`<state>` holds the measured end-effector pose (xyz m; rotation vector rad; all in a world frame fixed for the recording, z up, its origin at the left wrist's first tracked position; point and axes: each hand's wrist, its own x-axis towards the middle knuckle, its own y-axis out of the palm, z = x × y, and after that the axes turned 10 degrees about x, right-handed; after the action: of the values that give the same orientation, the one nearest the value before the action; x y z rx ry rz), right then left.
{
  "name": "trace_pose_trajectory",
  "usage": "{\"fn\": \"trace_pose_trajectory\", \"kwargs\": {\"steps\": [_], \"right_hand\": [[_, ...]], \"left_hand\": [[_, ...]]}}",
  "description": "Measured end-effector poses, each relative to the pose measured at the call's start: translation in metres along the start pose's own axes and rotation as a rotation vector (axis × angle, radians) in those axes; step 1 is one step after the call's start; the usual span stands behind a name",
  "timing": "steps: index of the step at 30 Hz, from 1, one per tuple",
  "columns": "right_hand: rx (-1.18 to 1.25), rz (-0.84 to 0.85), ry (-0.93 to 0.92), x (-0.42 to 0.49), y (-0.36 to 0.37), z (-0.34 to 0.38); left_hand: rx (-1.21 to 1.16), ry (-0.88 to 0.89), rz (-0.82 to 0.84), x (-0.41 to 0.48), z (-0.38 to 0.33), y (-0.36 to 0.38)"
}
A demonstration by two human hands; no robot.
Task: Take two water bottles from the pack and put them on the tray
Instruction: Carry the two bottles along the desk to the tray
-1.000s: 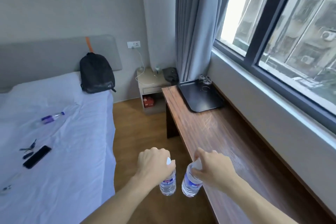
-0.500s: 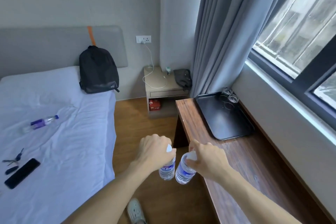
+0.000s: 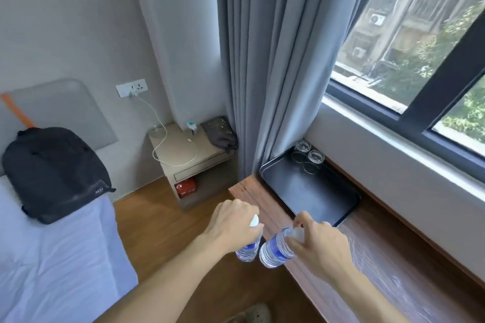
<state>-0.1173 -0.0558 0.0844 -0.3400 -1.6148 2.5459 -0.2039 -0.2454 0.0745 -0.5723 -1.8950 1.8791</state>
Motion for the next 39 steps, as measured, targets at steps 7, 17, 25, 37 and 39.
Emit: {"fn": "trace_pose_trajectory", "kwargs": {"steps": [7,17,25,37,39], "right_hand": [[0.02,-0.06,0.187,0.061,0.015,-0.026],[0.011,-0.142,0.399,0.109,0.035,-0.028],[0.281,-0.119,0.668,0.123,0.046,-0.027],[0.805,-0.164,0.83,0.107,0.113,-0.049],[0.858,-0.241,0.896,0.113,0.125,-0.045]], "left_hand": [[0.025,0.264,-0.002,0.107,0.018,0.014],[0.176,0.632,0.071,0.206,0.02,0.036],[0.052,0.852,0.0,0.23,0.034,0.055],[-0.732,0.39,0.627,0.223,0.058,0.158],[-0.749,0.354,0.574,0.223,0.054,0.17]]}}
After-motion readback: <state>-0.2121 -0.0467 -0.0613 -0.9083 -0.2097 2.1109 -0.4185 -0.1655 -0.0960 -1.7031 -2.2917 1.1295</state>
